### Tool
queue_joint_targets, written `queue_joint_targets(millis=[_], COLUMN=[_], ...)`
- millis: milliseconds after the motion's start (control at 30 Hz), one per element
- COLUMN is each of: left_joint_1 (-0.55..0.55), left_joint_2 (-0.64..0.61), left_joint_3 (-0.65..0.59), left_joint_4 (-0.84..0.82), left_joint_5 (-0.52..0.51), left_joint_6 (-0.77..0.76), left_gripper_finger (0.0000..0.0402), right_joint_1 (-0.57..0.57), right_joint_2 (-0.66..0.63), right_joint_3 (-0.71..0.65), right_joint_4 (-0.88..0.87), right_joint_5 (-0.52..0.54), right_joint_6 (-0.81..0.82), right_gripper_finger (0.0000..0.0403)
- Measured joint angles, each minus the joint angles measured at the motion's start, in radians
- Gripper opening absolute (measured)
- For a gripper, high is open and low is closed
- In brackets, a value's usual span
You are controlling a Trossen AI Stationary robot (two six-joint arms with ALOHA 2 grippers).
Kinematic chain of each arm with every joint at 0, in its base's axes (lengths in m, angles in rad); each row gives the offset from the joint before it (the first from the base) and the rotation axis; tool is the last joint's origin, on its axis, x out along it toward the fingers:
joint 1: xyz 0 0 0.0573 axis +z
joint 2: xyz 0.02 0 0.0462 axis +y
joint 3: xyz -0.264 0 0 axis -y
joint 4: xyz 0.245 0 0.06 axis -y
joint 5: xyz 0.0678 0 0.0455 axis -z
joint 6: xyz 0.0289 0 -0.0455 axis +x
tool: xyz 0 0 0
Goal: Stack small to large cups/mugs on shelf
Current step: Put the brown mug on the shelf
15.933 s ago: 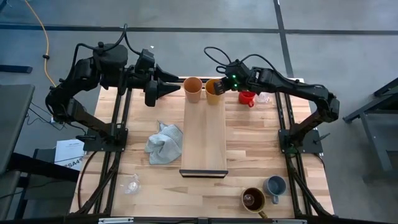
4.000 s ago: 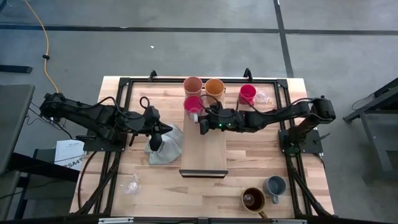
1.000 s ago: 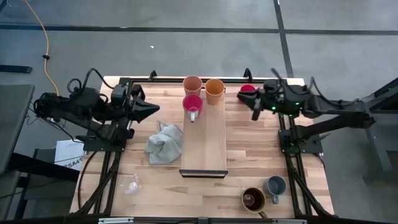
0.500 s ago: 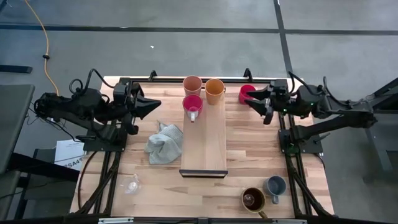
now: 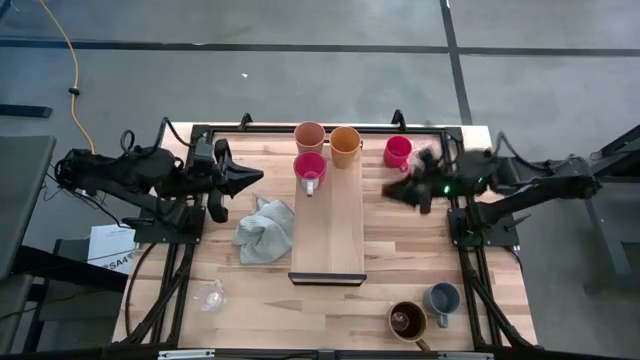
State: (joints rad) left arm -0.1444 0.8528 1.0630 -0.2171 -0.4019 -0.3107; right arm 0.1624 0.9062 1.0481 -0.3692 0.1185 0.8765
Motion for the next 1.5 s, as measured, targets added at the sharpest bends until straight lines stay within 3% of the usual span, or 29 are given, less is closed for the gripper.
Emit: queue_joint_targets(millis=[200,467,700,867,1133,1500], left_joint_1=[0.000,0.000,0.000,0.000,0.000,0.000], left_joint_2=[0.000,0.000,0.000,0.000,0.000,0.000], left_joint_3=[0.000,0.000,0.000,0.000,0.000,0.000], left_joint_4=[-0.046,-0.049,-0.049,-0.049,-0.048,-0.048], left_joint_5=[0.001,0.001,0.000,-0.002,-0.010,-0.029], left_joint_6=[0.000,-0.001,-0.001,-0.024,-0.037,-0.037], left_gripper_finger=[0.0025,0.0108,0.0144,0.0142,0.0140,0.0140], right_joint_1=[0.254,0.599,0.801,0.882,0.923,0.890], right_joint_2=[0.118,0.302,0.512,0.649,0.822,0.958], right_joint_3=[0.032,0.251,0.394,0.448,0.463,0.462], right_joint_4=[-0.112,-0.426,-0.559,-0.538,-0.550,-0.624], right_joint_5=[-0.025,-0.051,-0.074,-0.109,-0.153,-0.103], right_joint_6=[0.350,0.766,0.987,1.085,1.162,1.105], right_gripper_finger=[0.0202,0.0202,0.0202,0.0213,0.0268,0.0271])
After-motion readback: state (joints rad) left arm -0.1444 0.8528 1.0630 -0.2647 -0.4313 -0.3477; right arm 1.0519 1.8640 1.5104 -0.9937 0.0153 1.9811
